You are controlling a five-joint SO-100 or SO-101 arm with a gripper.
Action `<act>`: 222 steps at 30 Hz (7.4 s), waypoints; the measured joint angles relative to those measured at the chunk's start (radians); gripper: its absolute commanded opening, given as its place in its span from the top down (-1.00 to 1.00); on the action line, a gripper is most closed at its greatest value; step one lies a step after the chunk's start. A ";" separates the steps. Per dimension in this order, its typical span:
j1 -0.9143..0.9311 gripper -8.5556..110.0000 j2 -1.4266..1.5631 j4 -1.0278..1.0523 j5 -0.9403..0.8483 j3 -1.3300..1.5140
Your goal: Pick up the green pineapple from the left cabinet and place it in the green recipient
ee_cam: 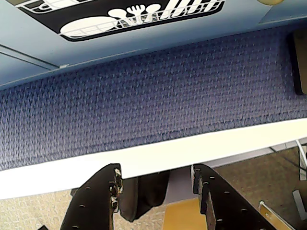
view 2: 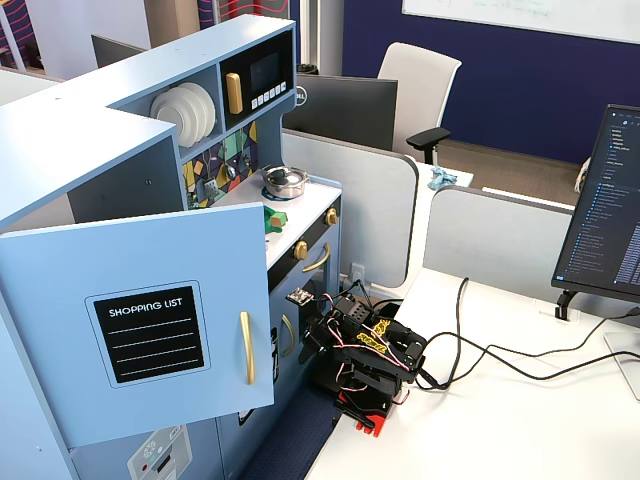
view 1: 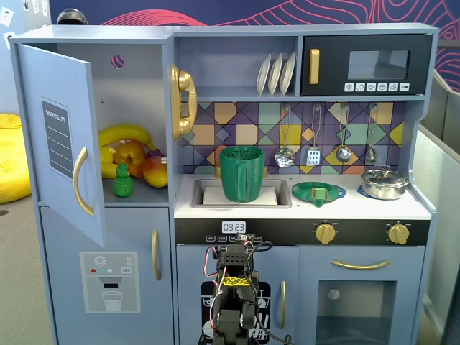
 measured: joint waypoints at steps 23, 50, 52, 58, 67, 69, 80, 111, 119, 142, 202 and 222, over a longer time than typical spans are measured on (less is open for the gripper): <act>-0.147 0.86 -0.025 -0.028 -0.103 0.002; -0.801 0.48 -0.302 -0.802 -0.198 -0.512; -0.815 0.34 -0.327 -0.845 -0.192 -0.512; -0.813 0.16 -0.425 -1.111 -0.133 -0.512; -0.822 0.12 -0.580 -1.324 -0.103 -0.517; -0.821 0.12 -0.615 -1.358 -0.103 -0.517; -0.819 0.15 -0.841 -1.519 -0.104 -0.603; -0.753 0.18 -1.355 -1.635 -0.176 -0.989; -0.753 0.19 -1.456 -1.654 -0.183 -1.091; -0.764 0.27 -1.710 -1.660 -0.199 -1.355; -0.095 0.86 -0.847 -0.549 -0.213 -1.615; 0.020 0.86 -1.523 -0.847 -0.155 -1.899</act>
